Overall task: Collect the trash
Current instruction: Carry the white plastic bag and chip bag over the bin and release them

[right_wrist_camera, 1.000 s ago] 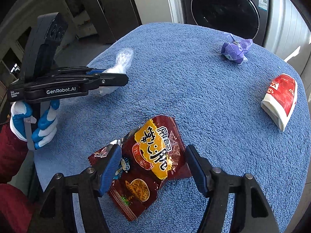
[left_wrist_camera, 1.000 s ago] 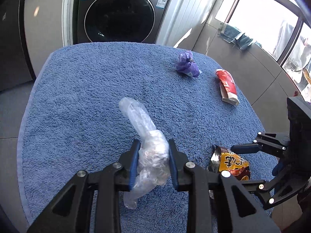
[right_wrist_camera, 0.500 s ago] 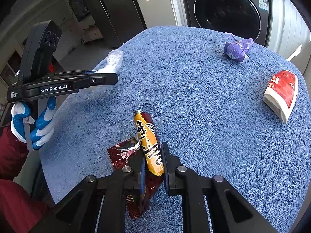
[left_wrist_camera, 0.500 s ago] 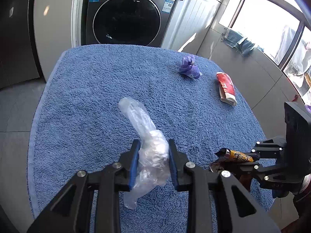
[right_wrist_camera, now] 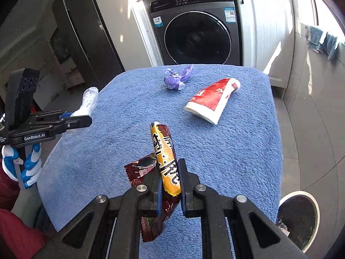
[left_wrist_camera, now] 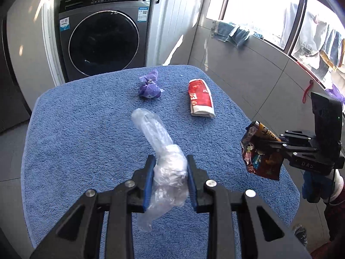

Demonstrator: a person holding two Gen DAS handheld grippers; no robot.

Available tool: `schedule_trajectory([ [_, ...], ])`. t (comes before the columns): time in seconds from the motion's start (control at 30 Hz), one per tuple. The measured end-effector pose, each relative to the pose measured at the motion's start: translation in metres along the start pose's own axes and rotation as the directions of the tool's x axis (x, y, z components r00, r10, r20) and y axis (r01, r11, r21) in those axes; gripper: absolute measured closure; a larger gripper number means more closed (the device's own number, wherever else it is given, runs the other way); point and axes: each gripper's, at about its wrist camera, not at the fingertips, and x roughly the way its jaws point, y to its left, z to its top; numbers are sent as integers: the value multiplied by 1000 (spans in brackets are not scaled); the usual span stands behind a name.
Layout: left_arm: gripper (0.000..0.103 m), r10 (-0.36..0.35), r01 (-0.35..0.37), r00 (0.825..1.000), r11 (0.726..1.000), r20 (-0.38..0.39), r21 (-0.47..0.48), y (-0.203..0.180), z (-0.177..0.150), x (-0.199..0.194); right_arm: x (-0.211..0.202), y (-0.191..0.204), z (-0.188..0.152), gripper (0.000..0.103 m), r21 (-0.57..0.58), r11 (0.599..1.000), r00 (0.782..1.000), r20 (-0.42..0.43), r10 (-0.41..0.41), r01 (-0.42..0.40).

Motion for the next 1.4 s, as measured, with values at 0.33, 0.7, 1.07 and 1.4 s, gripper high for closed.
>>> schedule_trajectory([
  [0.33,77,-116,138,988,956,-99,258,-153,39,67,-104,-134,-60,91,255,939,966,53,-253,232],
  [0.7,77,-142,211,971,883,-190,419,-270,49,131,-133,-225,-134,91,492,814,936,-8,-352,310],
  [1.07,77,-140,219,972,827,-187,518,-320,47,157,-112,-251,-152,91,519,791,938,-65,-340,322],
  [1.4,77,-146,235,968,817,-206,527,-335,51,174,-95,-265,-151,89,530,780,937,-95,-336,333],
])
